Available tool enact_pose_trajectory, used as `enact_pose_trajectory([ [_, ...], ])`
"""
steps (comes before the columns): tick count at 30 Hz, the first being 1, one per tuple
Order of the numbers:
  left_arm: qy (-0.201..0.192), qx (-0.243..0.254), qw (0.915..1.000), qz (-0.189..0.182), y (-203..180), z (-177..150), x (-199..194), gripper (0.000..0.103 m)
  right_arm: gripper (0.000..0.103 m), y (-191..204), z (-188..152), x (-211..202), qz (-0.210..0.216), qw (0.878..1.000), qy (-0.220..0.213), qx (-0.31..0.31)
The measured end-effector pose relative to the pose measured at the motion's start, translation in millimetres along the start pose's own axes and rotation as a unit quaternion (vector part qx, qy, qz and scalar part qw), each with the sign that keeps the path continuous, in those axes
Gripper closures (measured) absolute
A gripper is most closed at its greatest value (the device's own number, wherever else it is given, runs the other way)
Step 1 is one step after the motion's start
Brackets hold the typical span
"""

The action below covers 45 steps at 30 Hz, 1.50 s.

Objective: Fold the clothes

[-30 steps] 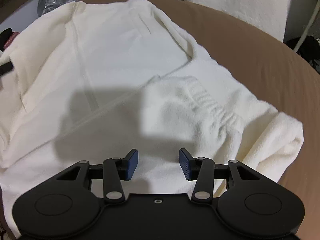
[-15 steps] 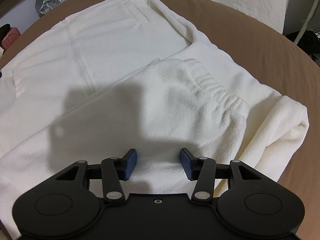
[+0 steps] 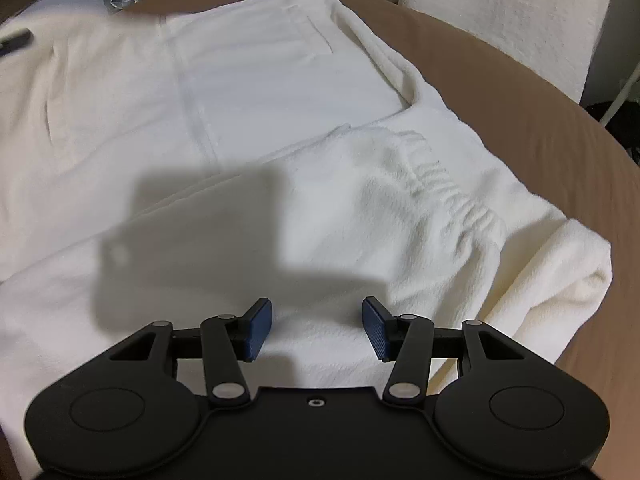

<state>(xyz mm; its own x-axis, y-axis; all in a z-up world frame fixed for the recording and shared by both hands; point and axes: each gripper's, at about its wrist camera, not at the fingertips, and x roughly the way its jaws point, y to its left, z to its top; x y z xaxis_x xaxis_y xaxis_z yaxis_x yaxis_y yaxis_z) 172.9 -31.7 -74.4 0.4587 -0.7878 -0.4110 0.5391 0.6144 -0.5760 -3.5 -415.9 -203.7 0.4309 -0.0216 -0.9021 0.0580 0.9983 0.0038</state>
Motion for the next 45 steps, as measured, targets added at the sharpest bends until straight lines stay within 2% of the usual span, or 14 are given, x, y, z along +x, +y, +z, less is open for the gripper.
enact_pose_trajectory([
  [2,0.102,0.020,0.9939,-0.036,-26.9,-27.7,25.3,0.082,0.047,-1.1,-1.2,0.8,0.000,1.000,0.000,0.005],
  [4,0.212,0.043,0.9762,0.003,-35.7,-56.9,56.1,0.076,0.047,0.3,-2.1,3.2,-0.003,1.000,0.001,0.006],
  [7,0.250,0.090,0.9623,0.058,-46.1,-78.0,71.5,0.071,0.047,3.4,-0.9,6.4,-0.009,1.000,0.004,0.006],
  [13,0.140,0.147,0.9789,0.029,-85.6,-62.9,27.3,0.038,0.047,6.6,0.8,7.1,-0.014,1.000,0.006,-0.003],
  [15,0.132,0.154,0.9778,0.051,-86.8,-61.3,27.4,0.032,0.047,6.4,1.2,3.7,-0.014,1.000,0.000,-0.001],
  [18,0.142,0.156,0.9721,0.102,-87.7,-62.0,37.7,0.031,0.047,2.9,6.2,-11.3,0.012,0.999,-0.036,0.034],
  [23,0.207,0.074,0.9494,0.224,-39.6,-71.0,76.8,0.025,0.039,20.5,16.7,-30.1,0.176,0.976,-0.094,0.082],
  [26,0.214,0.078,0.9354,0.271,-19.7,-75.6,89.1,0.008,0.031,51.2,24.8,-12.8,0.173,0.981,-0.076,0.043],
  [31,0.195,0.055,0.9447,0.258,-14.8,-66.5,85.6,0.008,0.033,71.1,42.2,29.2,0.138,0.987,-0.068,0.043],
  [32,0.190,0.057,0.9461,0.257,-15.3,-64.5,83.7,0.008,0.041,67.9,45.7,32.9,0.134,0.986,-0.076,0.058],
  [34,0.182,0.052,0.9498,0.249,-17.7,-61.9,81.0,0.009,0.074,59.6,52.4,34.8,0.150,0.981,-0.080,0.092],
  [37,0.174,0.048,0.9555,0.233,-21.8,-57.4,74.1,0.010,0.073,46.3,53.9,29.5,0.183,0.971,-0.081,0.132],
  [42,0.174,0.031,0.9631,0.203,-22.8,-49.5,61.3,0.010,0.042,28.3,38.6,5.7,0.207,0.958,-0.085,0.178],
  [45,0.170,0.025,0.9710,0.165,-26.6,-44.9,50.1,0.011,0.038,17.2,17.2,-11.9,0.223,0.945,-0.111,0.211],
])
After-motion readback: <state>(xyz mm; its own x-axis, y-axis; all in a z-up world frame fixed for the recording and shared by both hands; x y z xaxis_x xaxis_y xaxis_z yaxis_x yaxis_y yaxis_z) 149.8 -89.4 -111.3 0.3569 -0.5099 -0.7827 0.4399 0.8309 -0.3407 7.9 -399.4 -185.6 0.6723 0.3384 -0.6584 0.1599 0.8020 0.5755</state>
